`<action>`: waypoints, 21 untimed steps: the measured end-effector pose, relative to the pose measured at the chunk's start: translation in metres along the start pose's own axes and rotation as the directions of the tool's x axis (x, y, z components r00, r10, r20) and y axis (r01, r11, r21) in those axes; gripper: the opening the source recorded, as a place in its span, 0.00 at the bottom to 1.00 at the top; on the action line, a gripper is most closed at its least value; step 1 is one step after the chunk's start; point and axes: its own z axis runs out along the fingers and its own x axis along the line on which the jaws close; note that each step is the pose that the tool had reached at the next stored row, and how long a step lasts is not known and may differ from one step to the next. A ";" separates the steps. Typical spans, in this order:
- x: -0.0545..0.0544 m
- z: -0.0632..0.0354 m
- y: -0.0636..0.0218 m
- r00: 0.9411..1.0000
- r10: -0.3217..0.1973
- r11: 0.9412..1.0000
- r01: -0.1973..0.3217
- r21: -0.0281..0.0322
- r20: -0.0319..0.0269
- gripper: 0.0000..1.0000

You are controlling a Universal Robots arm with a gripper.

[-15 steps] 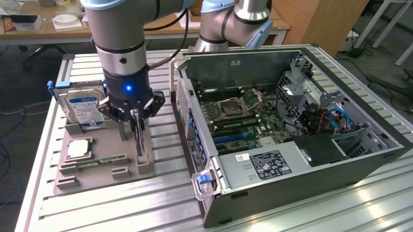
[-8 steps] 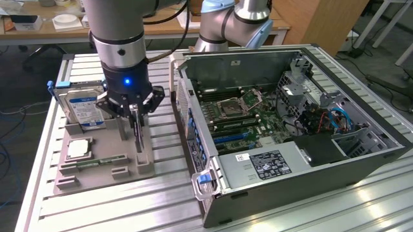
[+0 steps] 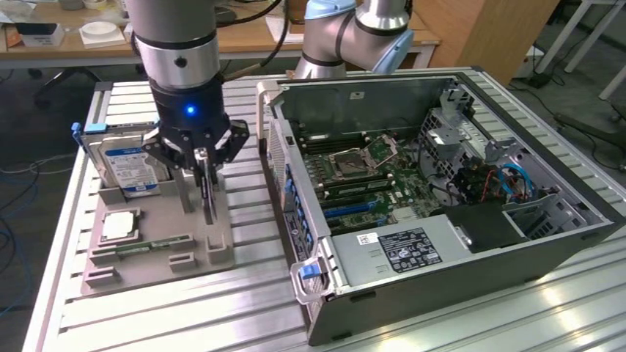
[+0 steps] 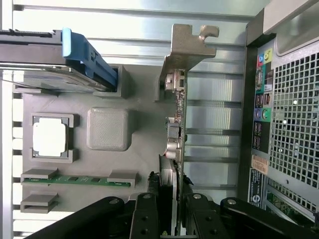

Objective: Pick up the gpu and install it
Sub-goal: 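Pick up the gpu and move the gpu toward the slot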

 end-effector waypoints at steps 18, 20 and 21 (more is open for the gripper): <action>0.000 -0.0496 0.0010 1.000 0.000 1.000 0.000 -0.001 0.000 0.27; 0.000 -0.0524 0.0010 1.000 0.000 1.000 0.000 -0.001 0.000 0.27; 0.000 -0.0538 0.0011 1.000 0.000 1.000 0.000 -0.001 0.000 0.27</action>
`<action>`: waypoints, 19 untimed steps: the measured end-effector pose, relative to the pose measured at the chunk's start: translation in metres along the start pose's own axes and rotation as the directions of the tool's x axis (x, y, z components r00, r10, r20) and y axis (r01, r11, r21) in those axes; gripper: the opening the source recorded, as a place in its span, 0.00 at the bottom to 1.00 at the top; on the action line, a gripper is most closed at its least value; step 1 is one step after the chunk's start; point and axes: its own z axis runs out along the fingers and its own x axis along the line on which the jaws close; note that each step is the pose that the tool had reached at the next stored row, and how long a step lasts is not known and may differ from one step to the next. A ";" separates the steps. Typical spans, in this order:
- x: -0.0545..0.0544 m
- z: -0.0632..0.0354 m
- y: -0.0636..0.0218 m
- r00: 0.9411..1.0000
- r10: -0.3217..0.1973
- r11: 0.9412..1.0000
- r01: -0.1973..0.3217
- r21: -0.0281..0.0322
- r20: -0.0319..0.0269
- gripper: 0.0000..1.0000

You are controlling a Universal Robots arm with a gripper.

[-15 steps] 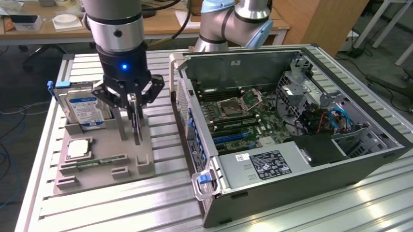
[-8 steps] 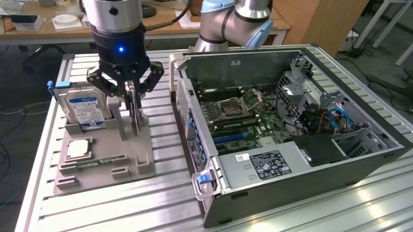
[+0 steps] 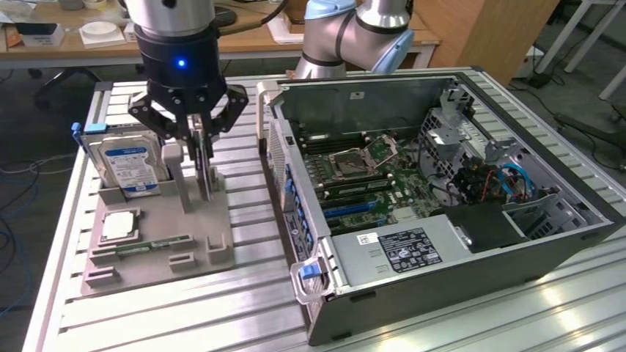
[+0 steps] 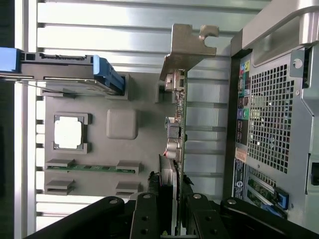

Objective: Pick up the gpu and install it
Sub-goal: 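Pick up the gpu and move the gpu toward the slot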

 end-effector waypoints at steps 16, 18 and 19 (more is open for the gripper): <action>0.000 -0.0176 0.0003 1.000 0.000 1.000 0.000 -0.001 0.000 0.27; 0.000 -0.0212 0.0004 1.000 0.000 1.000 0.000 -0.001 0.000 0.27; 0.000 -0.0234 0.0005 1.000 0.000 1.000 0.000 -0.001 0.000 0.27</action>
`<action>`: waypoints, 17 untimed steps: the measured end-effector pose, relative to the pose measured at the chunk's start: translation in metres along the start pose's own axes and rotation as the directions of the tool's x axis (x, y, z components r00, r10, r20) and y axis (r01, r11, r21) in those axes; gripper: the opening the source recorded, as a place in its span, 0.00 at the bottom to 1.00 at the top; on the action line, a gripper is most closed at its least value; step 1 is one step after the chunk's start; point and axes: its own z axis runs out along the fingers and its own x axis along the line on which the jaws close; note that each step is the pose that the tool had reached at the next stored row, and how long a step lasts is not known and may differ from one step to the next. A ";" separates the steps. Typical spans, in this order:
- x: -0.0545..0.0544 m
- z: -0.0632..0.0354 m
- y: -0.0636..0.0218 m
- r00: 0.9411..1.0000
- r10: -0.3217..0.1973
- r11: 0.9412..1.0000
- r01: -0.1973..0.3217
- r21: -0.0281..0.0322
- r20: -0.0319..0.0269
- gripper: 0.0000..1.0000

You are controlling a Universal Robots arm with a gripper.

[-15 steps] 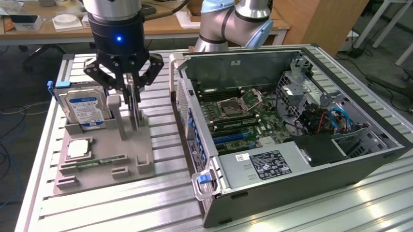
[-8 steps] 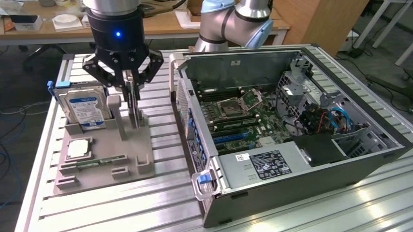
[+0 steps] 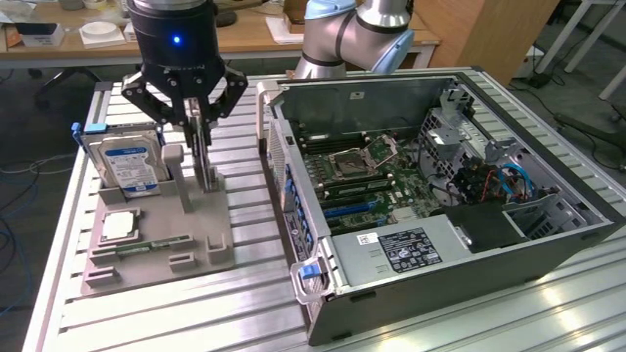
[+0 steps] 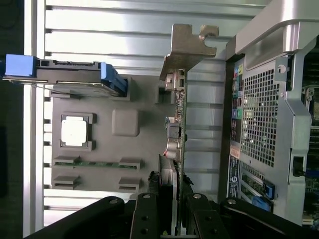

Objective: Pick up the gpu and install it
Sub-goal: 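Pick up the gpu and move the gpu toward the slot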

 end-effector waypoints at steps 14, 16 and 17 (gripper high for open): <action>0.000 -0.0349 0.0009 1.000 0.000 1.000 0.000 0.000 0.000 0.27; 0.000 -0.0384 0.0010 1.000 0.000 1.000 0.000 0.000 0.000 0.27; 0.000 -0.0399 0.0010 1.000 0.000 1.000 0.000 0.000 0.000 0.27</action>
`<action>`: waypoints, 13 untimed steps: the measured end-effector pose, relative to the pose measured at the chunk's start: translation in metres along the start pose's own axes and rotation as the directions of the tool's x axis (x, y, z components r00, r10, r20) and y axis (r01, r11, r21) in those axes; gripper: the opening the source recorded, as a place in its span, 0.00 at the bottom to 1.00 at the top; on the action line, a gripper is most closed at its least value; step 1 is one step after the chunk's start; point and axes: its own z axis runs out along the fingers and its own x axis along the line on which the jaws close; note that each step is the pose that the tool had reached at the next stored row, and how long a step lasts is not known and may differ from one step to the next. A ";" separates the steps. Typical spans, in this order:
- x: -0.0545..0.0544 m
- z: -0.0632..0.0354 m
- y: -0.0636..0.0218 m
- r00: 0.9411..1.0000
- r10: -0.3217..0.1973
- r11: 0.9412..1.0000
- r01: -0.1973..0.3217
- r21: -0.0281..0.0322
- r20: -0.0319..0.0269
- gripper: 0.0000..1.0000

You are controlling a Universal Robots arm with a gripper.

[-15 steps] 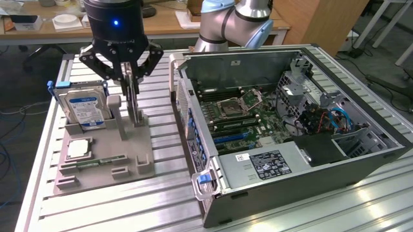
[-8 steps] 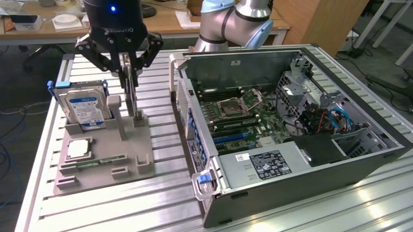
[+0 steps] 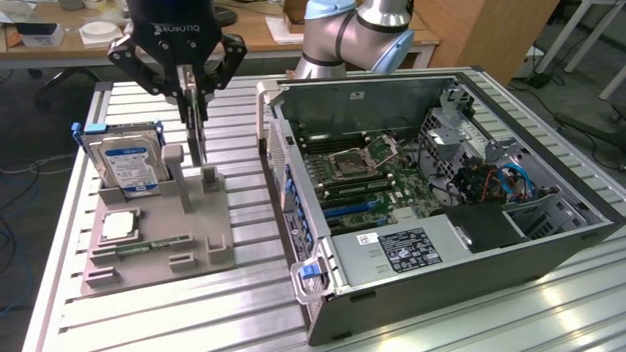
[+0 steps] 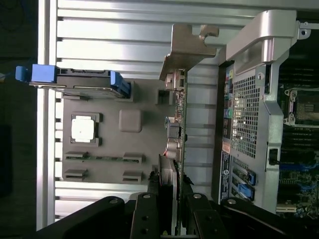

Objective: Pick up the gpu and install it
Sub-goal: 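Pick up the gpu and move the gpu toward the slot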

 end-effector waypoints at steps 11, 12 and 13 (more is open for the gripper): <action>0.000 -0.0025 0.0001 1.000 0.000 1.000 0.000 0.022 -0.001 0.27; -0.001 -0.0024 0.0001 1.000 0.000 1.000 0.000 0.022 -0.001 0.27; -0.002 -0.0024 0.0001 1.000 0.000 1.000 0.000 0.022 0.000 0.27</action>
